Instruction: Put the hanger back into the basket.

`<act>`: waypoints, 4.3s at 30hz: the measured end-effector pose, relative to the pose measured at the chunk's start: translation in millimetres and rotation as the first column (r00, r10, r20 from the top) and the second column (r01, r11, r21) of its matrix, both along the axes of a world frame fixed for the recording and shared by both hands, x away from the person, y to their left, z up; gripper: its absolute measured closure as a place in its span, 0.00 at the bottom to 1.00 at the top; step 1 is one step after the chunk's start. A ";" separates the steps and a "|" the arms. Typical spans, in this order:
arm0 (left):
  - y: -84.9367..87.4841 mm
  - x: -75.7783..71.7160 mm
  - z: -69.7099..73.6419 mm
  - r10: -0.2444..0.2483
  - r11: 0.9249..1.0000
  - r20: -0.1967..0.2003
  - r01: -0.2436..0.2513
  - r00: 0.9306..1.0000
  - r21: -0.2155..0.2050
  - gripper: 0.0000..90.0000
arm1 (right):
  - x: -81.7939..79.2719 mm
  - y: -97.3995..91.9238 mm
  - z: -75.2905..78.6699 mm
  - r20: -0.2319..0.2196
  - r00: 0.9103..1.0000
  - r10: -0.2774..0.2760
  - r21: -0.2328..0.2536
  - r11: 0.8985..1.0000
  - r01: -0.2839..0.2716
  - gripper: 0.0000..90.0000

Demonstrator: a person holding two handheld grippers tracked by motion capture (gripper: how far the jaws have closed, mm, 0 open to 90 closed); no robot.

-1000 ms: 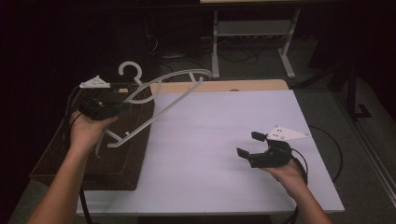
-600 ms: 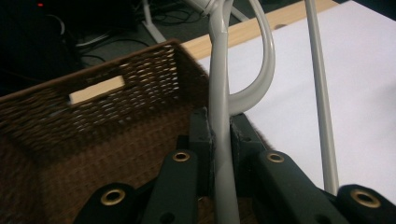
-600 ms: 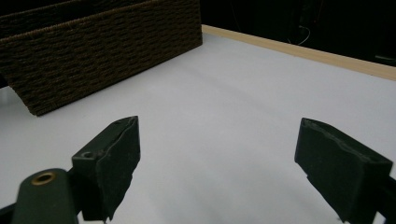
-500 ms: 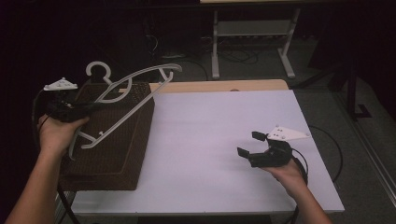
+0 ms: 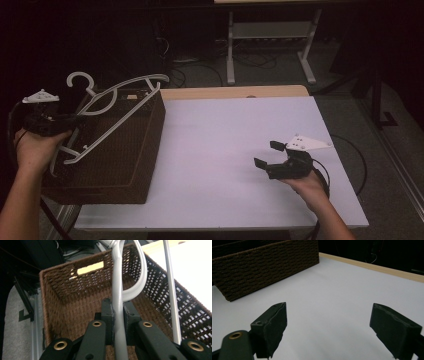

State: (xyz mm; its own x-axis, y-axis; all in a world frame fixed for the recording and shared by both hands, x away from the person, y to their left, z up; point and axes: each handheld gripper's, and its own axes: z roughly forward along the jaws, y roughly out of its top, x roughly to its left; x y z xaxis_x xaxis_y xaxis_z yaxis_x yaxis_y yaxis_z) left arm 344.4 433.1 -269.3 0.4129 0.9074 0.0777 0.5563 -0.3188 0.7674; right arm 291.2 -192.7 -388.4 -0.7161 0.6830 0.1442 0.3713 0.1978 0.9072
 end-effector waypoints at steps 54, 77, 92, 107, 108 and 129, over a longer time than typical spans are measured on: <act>21.3 0.2 -42.6 -0.013 0.998 -0.070 0.009 0.997 -0.056 0.49 | 1.1 -0.9 -0.8 0.006 1.000 -0.007 -0.006 1.000 0.007 0.15; -35.9 -10.3 -6.8 -0.124 0.943 0.111 0.151 0.986 -0.295 0.17 | 0.5 -2.4 20.1 0.032 0.999 0.008 0.036 0.999 -0.009 0.14; -95.3 -22.6 -8.7 -0.243 0.879 0.230 0.314 0.942 -0.359 0.12 | 0.8 -1.8 44.9 0.088 0.996 0.000 0.064 0.998 -0.006 0.13; -146.0 -35.3 -31.2 -0.325 0.827 0.314 0.429 0.892 -0.363 0.03 | 4.9 1.4 51.8 0.111 0.994 -0.015 0.093 0.996 0.005 0.04; -147.9 -35.9 -33.0 -0.328 0.828 0.316 0.432 0.891 -0.359 0.03 | 5.2 1.8 52.5 0.107 0.994 -0.016 0.099 0.995 0.006 0.04; -158.1 -44.3 -58.2 -0.349 0.801 0.334 0.464 0.876 -0.379 0.03 | 10.5 -3.0 57.4 0.140 0.990 -0.025 0.122 0.992 0.008 0.02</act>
